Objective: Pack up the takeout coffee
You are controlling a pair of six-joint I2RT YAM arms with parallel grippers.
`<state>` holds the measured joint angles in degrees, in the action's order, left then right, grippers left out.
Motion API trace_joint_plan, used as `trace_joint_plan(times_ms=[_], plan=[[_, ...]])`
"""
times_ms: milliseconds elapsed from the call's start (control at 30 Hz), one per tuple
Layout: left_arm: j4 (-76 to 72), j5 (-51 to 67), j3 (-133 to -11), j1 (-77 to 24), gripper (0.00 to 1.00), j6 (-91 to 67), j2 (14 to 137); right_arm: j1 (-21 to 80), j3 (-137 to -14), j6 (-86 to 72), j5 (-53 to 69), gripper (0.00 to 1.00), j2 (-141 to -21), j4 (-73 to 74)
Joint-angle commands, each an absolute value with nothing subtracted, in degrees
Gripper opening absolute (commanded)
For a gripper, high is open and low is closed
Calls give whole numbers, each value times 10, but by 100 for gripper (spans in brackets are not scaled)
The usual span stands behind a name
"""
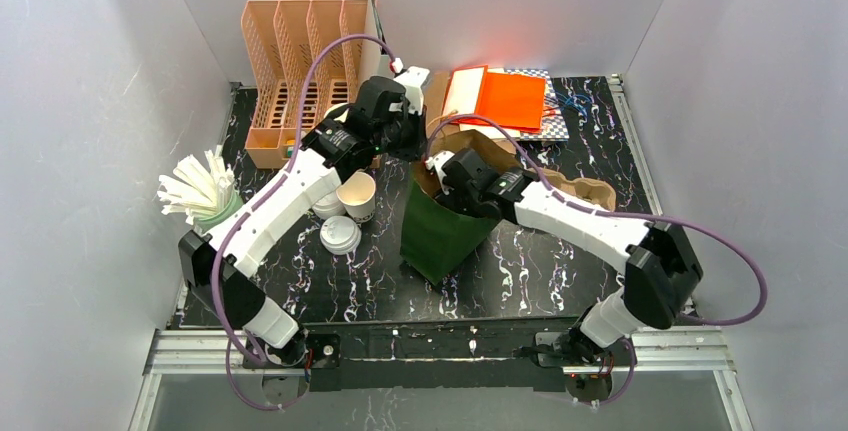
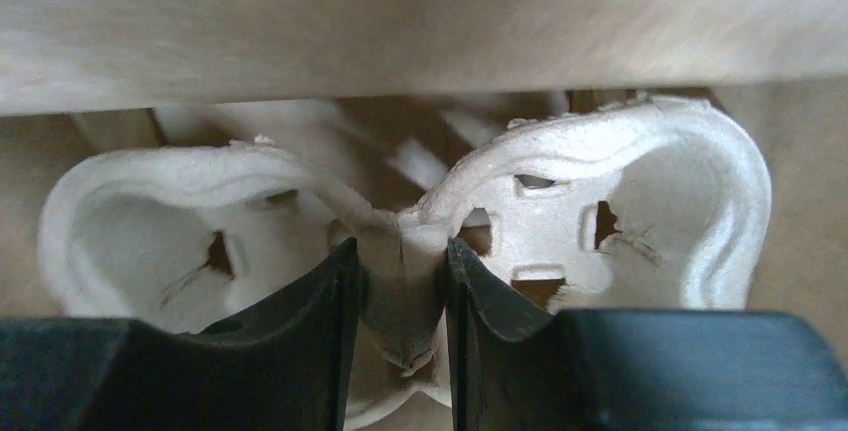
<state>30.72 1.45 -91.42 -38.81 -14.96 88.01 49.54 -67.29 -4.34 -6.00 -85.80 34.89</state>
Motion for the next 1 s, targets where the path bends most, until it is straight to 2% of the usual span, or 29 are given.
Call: trace_joint_plan(times_ms=[0, 267, 533, 833, 967], plan=[[256, -10, -903, -383, 0, -133, 825, 499, -689, -71, -59, 26, -907, 404], [255, -11, -884, -382, 0, -131, 810, 504, -698, -81, -52, 25, -939, 404], [251, 0, -864, -382, 0, -115, 786, 522, -668, -75, -34, 30, -947, 408], [243, 72, -814, -383, 0, -116, 759, 532, -679, -93, -60, 33, -961, 435], [243, 87, -798, -384, 0, -123, 748, 532, -706, -100, -50, 39, -928, 445]])
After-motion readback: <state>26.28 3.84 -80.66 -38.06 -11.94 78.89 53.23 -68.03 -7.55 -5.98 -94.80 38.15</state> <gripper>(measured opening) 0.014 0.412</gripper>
